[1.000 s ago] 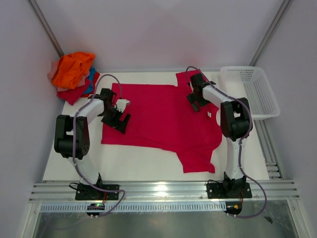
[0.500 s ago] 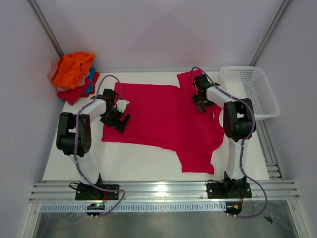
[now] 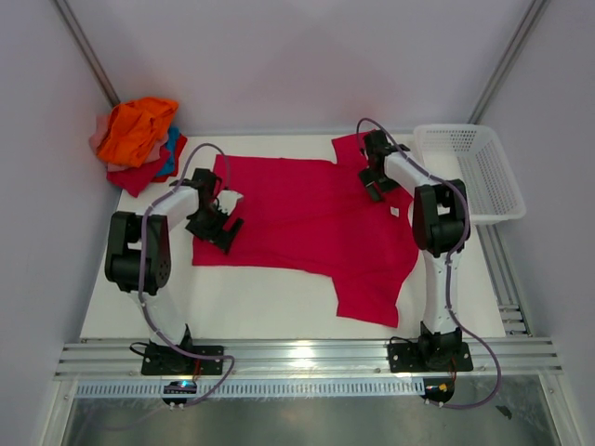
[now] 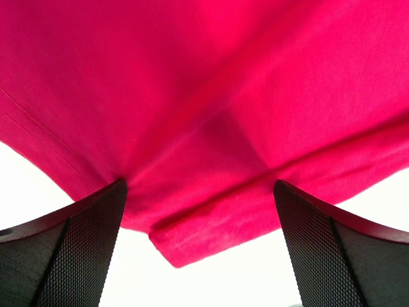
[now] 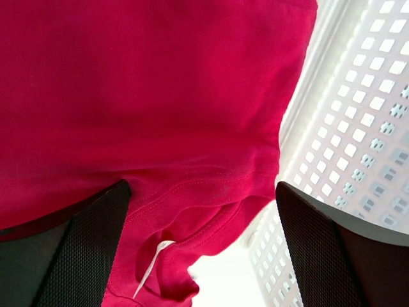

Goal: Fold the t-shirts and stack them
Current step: Flatten out the tshirt

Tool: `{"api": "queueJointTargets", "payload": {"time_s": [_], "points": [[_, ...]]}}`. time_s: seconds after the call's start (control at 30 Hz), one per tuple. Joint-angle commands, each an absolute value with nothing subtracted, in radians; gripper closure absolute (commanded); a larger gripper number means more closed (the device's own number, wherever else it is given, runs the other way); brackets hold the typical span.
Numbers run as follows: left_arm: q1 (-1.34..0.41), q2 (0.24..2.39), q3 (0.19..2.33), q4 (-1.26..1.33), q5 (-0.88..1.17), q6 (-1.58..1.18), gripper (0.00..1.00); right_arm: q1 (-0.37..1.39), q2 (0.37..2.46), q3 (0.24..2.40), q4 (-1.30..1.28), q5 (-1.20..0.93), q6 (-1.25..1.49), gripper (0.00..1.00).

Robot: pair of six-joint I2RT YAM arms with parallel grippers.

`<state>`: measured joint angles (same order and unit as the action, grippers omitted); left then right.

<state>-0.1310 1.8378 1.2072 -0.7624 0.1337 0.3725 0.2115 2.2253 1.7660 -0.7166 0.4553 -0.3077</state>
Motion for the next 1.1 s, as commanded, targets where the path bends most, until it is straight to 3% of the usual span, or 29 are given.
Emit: {"api": "queueJointTargets", "payload": {"time_s": [0.0,0.47,0.6,0.73,1.07], "points": [[-0.12,1.787,1.186,-0.903,0.124,0.413,0.01,0.198,2.229,1.842,-0.749,0.424,-0.298,0.01],[-0.12,1.747,1.183,-0.976,0.11,0.43,0.01,0.21,1.934,1.809,-0.85,0.238,-0.339,0.01],[-0.121,1.724,1.181,-0.948,0.127,0.416,0.01,0.213,1.861,1.764,-0.963,-0.063,-0.357,0.0],[-0.12,1.683,1.19,-0.899,0.216,0.394,0.01,0.224,1.801,1.613,-0.973,-0.213,-0.383,0.01],[-0.12,1.701,1.221,-0.761,0.314,0.327,0.01,0.307,1.651,1.18,-0.74,-0.137,-0.451,0.01]]}}
